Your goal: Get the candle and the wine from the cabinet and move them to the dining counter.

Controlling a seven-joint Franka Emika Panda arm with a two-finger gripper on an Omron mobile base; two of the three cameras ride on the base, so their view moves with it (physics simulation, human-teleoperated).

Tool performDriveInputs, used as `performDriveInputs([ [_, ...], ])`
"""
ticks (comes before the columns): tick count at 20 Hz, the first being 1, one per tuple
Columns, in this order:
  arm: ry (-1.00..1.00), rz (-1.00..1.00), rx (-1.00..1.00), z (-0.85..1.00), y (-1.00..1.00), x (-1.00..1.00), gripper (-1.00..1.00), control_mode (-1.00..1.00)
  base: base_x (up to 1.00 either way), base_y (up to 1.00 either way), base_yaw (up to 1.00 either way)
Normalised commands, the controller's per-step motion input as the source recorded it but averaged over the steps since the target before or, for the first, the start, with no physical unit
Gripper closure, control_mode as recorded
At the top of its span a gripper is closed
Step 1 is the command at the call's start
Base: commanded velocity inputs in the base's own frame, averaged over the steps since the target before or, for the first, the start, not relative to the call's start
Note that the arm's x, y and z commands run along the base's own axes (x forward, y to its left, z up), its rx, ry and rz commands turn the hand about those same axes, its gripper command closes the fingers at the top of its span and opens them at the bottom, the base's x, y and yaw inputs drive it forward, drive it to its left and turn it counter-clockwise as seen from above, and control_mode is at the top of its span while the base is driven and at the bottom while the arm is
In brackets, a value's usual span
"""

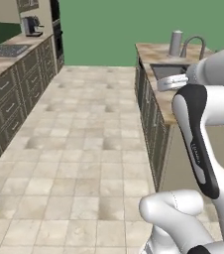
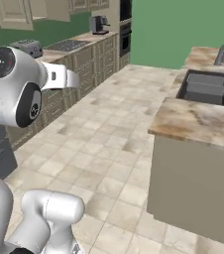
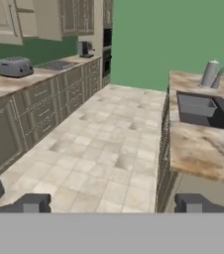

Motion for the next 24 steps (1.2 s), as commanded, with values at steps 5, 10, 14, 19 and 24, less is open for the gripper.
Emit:
performDriveInputs([
  [5,0.00,0.00,0.00,0.00,0.00,0.00,-1.00,1.00,0.49,1.00,-0.41],
  [10,0.00,0.00,0.00,0.00,0.00,0.00,-1.00,1.00,0.58,1.00,-0.39],
  [14,0.00,0.00,0.00,0.00,0.00,0.00,-1.00,1.00,0.94,0.94,-0.25],
  [19,0.00,0.00,0.00,0.00,0.00,0.00,-1.00,1.00,1.00,0.43,-0.17],
  [24,0.00,0.00,0.00,0.00,0.00,0.00,-1.00,1.00,1.00,0.10,-0.11],
])
